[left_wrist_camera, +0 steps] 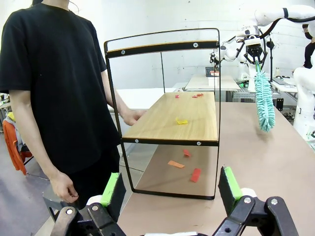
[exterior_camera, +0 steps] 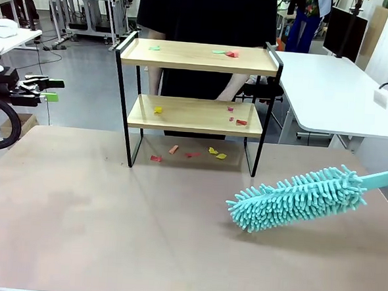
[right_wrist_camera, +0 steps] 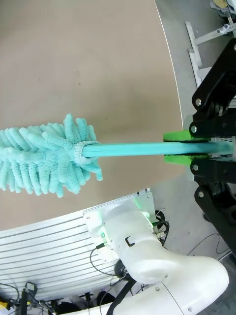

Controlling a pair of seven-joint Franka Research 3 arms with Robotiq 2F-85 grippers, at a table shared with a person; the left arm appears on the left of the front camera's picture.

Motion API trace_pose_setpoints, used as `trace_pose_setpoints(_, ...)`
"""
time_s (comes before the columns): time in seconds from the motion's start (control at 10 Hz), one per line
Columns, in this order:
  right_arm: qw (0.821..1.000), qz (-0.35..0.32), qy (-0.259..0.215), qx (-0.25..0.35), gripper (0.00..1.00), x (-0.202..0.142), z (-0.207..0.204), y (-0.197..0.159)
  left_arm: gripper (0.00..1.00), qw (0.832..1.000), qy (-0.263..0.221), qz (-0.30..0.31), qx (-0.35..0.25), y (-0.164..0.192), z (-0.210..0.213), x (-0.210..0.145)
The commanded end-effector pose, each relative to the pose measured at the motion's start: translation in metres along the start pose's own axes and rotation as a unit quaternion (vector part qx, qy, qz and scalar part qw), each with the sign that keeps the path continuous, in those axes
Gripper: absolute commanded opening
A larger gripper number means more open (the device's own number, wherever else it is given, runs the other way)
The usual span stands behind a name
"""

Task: Clean the shelf.
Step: Clean the specific section of the Shelf indicated by the human with the Duster.

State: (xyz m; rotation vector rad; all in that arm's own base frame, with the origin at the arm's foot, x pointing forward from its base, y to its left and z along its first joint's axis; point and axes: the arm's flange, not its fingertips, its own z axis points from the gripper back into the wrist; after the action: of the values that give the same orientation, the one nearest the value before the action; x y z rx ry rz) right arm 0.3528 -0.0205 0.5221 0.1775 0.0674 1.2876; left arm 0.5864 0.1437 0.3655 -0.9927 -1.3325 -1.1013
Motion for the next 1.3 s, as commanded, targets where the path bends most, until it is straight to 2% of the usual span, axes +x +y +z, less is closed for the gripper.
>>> trace_pose_setpoints(0.0, 1.000, 0.001, 0.004, -0.004, 0.13, -0.0014, 0.0010, 0.0019, 1.00, 1.000, 0.004, -0.006, -0.003, -0.0015, 0.0000, 0.0017)
trace_pose_setpoints(1.2, 1.000, 0.000, 0.000, 0.000, 0.13, 0.0000, 0.0000, 0.0000, 1.00, 1.000, 0.004, -0.006, -0.003, -0.0015, 0.0000, 0.0017)
